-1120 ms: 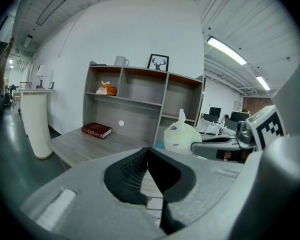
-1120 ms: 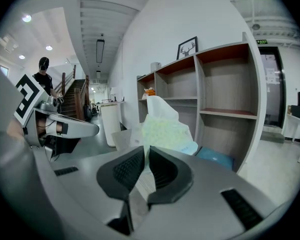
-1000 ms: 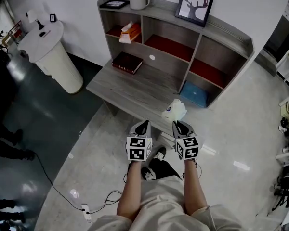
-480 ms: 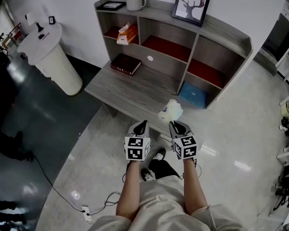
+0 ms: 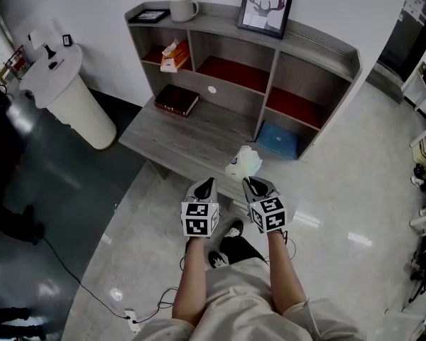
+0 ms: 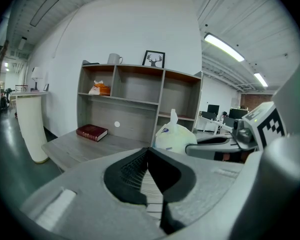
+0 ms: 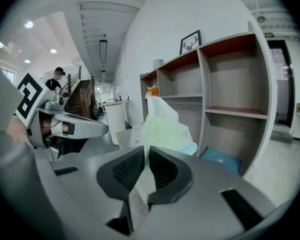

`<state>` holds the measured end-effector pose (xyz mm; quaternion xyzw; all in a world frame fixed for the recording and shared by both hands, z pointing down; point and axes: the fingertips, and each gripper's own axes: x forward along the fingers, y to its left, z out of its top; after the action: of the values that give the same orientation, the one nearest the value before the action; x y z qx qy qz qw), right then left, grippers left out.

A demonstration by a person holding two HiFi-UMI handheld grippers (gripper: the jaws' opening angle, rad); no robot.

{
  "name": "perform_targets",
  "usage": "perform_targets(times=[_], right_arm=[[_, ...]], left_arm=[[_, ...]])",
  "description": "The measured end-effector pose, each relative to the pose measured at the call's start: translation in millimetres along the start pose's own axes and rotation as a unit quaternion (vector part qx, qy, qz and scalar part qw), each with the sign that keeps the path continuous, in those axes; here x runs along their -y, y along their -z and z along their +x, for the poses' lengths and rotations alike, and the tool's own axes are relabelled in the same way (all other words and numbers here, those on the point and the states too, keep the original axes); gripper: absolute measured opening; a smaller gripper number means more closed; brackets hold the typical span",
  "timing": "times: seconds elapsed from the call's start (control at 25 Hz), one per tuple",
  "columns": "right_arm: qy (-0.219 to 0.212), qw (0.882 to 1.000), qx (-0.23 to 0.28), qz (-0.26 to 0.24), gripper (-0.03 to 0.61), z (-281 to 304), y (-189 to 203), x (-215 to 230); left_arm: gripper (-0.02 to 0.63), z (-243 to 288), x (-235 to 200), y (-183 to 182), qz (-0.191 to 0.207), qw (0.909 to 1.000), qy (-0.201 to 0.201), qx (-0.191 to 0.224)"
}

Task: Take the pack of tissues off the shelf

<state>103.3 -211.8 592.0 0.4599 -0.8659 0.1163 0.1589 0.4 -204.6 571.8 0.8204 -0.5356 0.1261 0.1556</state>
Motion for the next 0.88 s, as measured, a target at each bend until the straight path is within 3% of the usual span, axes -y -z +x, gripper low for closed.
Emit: perform_targets(times=[0.88], right_arm=[[0.036,0.999,0.000,0.018,0.041,-20.2,16.3,20.8]], left_arm=[[0.009,13.5,27.3,11.2,0.016,0.9992,0.033,-0.017]])
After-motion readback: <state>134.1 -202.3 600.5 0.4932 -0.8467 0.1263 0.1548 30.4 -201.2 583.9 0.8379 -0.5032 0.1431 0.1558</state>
